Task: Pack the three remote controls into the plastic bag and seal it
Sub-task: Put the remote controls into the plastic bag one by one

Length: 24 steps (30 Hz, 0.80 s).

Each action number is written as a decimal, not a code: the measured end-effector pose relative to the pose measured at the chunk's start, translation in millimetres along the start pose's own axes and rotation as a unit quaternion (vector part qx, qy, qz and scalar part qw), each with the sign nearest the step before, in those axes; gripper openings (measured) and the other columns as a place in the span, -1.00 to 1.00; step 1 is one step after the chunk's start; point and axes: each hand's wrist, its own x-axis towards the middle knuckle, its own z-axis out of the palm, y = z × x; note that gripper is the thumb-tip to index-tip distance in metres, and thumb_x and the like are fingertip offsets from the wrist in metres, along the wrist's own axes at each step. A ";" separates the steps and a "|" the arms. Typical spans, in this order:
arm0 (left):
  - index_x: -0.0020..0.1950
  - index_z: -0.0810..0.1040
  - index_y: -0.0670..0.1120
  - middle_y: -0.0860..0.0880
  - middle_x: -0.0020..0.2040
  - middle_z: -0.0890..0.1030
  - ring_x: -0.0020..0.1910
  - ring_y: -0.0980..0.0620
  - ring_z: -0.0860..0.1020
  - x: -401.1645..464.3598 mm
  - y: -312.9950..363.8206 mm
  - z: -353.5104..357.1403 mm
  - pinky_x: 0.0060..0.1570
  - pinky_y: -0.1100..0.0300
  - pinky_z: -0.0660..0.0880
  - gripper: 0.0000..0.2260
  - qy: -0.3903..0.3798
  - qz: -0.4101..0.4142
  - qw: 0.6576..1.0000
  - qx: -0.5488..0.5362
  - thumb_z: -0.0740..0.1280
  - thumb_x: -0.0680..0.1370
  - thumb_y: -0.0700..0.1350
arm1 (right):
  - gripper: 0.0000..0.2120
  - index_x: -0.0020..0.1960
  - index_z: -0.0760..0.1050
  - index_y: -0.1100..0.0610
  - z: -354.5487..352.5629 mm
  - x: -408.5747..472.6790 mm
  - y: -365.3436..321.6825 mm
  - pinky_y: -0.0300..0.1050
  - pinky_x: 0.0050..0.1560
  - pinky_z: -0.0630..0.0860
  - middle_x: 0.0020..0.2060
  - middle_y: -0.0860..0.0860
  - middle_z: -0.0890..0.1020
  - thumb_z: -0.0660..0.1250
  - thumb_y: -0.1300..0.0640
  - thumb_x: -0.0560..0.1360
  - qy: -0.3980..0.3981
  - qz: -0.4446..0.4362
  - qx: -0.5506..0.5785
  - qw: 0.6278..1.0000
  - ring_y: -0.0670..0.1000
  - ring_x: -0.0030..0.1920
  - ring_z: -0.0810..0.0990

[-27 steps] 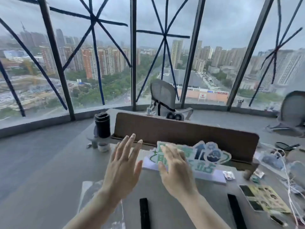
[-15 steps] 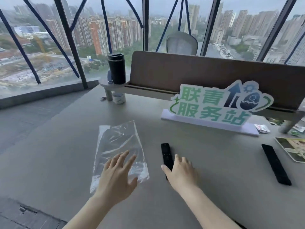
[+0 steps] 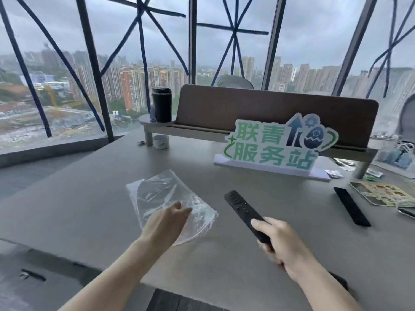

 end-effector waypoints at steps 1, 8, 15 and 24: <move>-0.11 0.57 -0.04 -0.06 -0.31 0.51 -0.43 -0.14 0.55 3.6 11.6 -4.0 -0.52 0.08 0.45 -0.94 0.014 0.008 1.000 -0.015 0.33 0.50 -0.18 | -0.81 -0.21 0.36 0.13 -12.7 -13.8 -3.0 -0.24 -0.56 0.01 -0.53 0.01 0.29 0.28 0.09 0.52 -0.032 0.010 0.013 0.999 -0.05 -0.60 0.13; -0.05 0.55 -0.09 -0.10 -0.17 0.53 -0.22 -0.18 0.56 29.5 90.6 -4.1 -0.26 0.01 0.52 -0.80 0.058 0.010 0.985 -0.163 0.18 0.58 -0.03 | -0.61 -0.38 0.19 0.01 -21.4 -19.9 -5.8 -0.17 -0.50 -0.07 -0.50 -0.03 0.12 0.32 -0.01 0.50 -0.089 0.070 -0.075 0.991 -0.02 -0.52 0.00; -0.03 0.55 -0.06 -0.10 -0.09 0.58 -0.11 -0.18 0.57 36.6 105.6 11.3 -0.13 -0.04 0.54 -0.73 0.050 -0.026 0.974 -0.219 0.13 0.54 0.05 | -0.81 -0.15 0.63 0.13 -23.4 3.6 19.2 -0.28 -0.55 0.22 -0.41 -0.03 0.54 0.31 0.08 0.55 0.095 -0.001 -0.003 0.995 -0.09 -0.59 0.29; 0.25 0.50 0.10 -0.01 0.13 0.58 0.01 -0.17 0.60 15.3 105.3 22.6 -0.23 0.09 0.43 -0.73 0.059 -0.028 0.986 -0.154 0.24 0.55 -0.04 | -0.57 0.15 0.49 -0.10 -120.6 -46.3 77.0 -0.04 0.07 0.48 0.11 -0.05 0.50 0.25 -0.32 0.40 0.147 0.086 -0.452 0.876 0.05 0.11 0.55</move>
